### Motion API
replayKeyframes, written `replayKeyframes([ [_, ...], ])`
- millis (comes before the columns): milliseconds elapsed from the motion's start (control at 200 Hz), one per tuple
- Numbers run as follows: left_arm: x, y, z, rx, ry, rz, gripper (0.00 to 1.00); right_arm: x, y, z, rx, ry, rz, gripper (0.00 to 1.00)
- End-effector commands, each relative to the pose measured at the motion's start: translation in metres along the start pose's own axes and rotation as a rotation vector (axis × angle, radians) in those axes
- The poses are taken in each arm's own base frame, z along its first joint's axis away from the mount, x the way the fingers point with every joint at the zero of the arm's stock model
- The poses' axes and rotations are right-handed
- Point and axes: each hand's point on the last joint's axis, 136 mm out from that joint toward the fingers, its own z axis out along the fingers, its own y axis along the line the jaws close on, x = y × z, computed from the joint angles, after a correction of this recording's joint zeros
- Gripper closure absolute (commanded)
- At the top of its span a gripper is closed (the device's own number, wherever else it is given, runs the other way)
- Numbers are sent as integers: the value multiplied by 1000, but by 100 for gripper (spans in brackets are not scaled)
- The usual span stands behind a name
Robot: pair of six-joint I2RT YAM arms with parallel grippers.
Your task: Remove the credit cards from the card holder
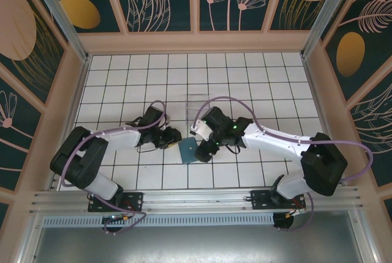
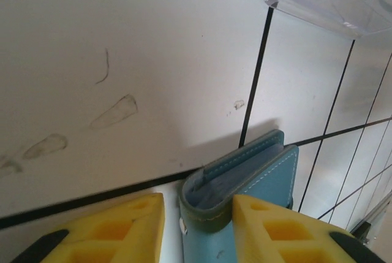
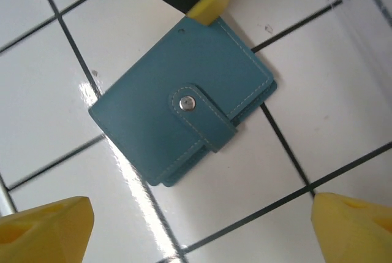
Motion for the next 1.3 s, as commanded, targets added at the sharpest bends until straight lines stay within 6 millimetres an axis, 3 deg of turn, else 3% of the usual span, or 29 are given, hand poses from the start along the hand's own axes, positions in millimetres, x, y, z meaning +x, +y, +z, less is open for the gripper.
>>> replayKeyframes([
  [0, -6, -18, 6, 59, 11, 20, 67, -6, -5, -2, 6, -56, -221, 6],
  [160, -13, -23, 4, 32, -4, 44, 68, -9, -14, 5, -33, -70, -256, 2],
  [360, -20, -19, -5, -59, -27, 85, 68, -11, -4, 22, -123, -91, -414, 20],
  [620, -13, -22, -25, -43, -58, 79, 70, -24, -8, 46, -150, -54, -394, 37],
  [826, -3, -36, -21, 106, -37, 23, 82, -31, -11, 60, -149, -29, -365, 48],
  [996, 2, -40, -19, 165, -17, 0, 85, -28, -2, 67, -177, 3, -370, 54],
  [1296, 9, -37, -10, 177, 32, -17, 89, -16, 7, 70, -168, 19, -361, 55],
])
